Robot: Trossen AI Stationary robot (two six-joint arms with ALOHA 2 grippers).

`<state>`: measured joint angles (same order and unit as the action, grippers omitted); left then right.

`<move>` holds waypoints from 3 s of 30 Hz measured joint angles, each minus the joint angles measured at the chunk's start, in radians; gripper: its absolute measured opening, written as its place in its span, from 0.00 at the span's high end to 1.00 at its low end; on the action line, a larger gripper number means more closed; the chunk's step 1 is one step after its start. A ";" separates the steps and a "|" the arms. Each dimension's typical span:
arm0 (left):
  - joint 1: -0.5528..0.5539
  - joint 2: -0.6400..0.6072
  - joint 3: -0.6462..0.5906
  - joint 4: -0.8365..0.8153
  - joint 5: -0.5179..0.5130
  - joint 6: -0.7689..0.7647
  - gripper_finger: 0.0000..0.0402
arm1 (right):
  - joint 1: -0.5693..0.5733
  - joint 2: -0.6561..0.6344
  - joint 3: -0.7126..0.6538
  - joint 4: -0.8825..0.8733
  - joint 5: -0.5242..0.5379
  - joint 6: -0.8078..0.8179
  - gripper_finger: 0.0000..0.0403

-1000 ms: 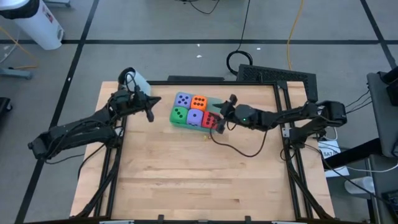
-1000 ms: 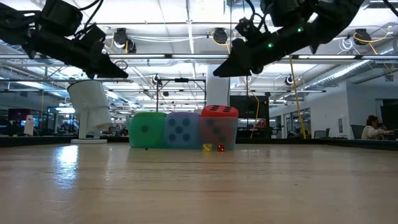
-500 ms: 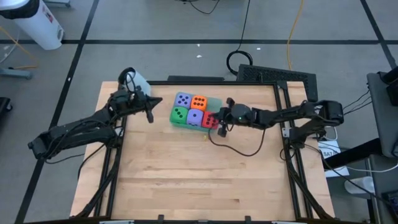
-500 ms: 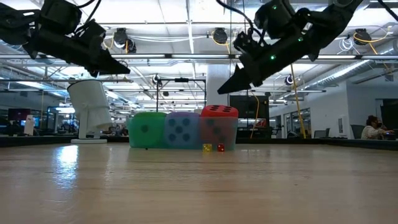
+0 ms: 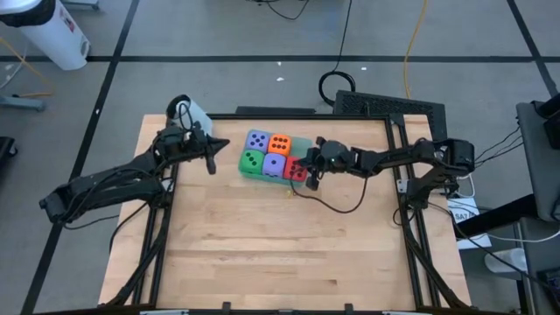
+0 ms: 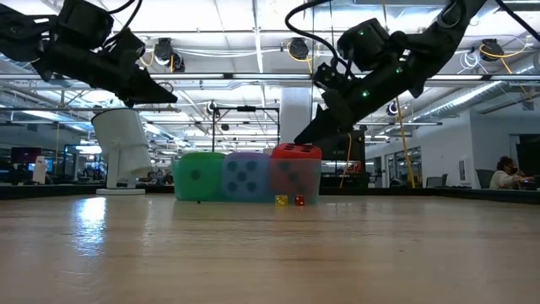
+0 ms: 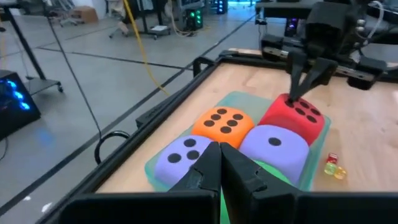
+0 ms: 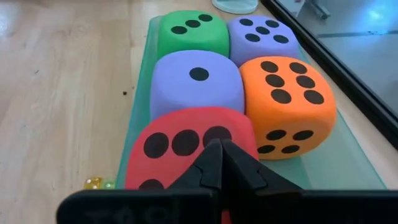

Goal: Pick & Place Dice
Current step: Put the large red dice into the blue bin

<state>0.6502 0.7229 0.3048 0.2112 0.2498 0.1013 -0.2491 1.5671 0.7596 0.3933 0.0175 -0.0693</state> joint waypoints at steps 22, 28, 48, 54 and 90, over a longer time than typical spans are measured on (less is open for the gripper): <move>0.002 0.110 0.015 0.053 0.020 0.003 0.99 | -0.053 0.064 0.248 -0.274 -0.074 0.007 1.00; 0.003 0.111 0.015 0.045 0.022 0.002 0.99 | -0.085 0.217 0.252 -0.239 -0.118 0.029 1.00; 0.003 0.133 0.015 -0.081 -0.001 0.147 0.99 | 0.013 0.228 0.247 -0.332 -0.018 0.064 1.00; 0.003 0.205 0.015 -0.099 -0.093 0.195 0.99 | 0.002 0.180 0.243 -0.439 0.081 0.159 1.00; 0.002 0.338 0.015 0.027 0.023 0.179 0.99 | 0.178 0.062 0.175 -0.164 0.373 -0.126 1.00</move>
<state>0.6526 1.0611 0.3199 0.2377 0.2728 0.2802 -0.0715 1.6295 0.9344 0.2292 0.3901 -0.1950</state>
